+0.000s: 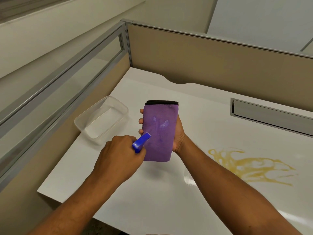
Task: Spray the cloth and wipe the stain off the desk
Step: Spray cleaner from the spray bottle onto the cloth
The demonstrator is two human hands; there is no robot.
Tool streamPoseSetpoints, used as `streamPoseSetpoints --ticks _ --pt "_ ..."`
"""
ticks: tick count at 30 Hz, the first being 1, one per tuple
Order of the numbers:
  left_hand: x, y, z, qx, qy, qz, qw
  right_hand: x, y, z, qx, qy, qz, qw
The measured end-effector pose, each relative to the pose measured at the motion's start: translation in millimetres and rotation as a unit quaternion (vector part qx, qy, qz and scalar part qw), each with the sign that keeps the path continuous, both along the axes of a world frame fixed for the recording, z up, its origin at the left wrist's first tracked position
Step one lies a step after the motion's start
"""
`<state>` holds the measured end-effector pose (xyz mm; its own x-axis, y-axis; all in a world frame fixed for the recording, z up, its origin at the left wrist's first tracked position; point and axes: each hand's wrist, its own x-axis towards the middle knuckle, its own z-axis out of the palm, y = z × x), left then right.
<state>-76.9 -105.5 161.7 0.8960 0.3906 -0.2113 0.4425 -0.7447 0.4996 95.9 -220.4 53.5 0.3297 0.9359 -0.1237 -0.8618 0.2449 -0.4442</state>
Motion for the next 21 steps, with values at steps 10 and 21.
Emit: streamPoseSetpoints --ticks 10,21 --pt "-3.0 -19.7 3.9 -0.010 -0.002 -0.047 0.999 -1.2 4.2 4.5 -0.016 -0.013 -0.003 1.000" --pt "-2.7 -20.8 -4.4 -0.035 -0.029 -0.026 0.999 -6.3 -1.6 2.9 -0.017 -0.006 -0.010 1.000"
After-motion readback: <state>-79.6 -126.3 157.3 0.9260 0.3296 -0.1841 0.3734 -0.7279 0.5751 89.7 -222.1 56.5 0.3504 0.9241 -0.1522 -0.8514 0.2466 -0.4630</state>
